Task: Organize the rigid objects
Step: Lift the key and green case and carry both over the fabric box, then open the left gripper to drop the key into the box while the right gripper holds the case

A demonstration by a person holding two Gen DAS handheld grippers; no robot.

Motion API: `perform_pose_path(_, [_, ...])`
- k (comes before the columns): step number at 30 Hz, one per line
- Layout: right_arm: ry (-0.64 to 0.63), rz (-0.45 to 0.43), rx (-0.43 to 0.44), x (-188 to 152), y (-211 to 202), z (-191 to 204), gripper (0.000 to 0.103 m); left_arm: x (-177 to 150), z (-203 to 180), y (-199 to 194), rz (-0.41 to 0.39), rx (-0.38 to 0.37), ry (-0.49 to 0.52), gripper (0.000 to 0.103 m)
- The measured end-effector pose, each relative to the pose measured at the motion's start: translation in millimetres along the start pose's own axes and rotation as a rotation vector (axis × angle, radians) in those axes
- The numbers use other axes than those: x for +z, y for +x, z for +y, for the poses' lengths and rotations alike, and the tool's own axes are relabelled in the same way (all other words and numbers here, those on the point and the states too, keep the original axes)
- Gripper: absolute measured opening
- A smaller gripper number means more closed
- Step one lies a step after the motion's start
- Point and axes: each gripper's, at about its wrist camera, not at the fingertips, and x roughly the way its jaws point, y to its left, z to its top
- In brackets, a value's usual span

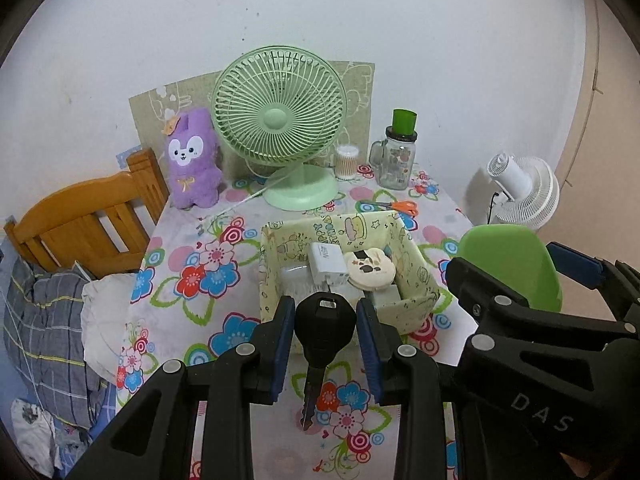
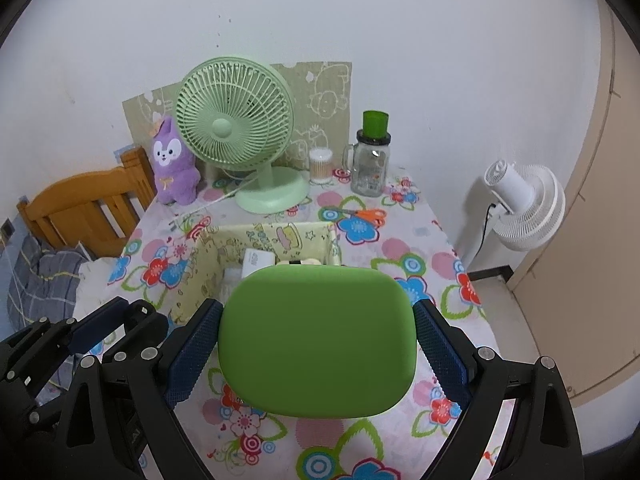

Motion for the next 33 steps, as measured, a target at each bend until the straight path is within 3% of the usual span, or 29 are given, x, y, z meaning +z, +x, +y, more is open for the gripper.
perform_pose_path(14, [-0.048, -0.015, 0.010, 29, 17, -4, 0.095, 27, -4, 20, -0.004, 0.018, -0.013, 0.032])
perform_pose_path(33, [-0.110, 0.030, 0.025, 56, 72, 0, 0.095, 52, 1, 77, 0.059, 0.030, -0.044, 0.032])
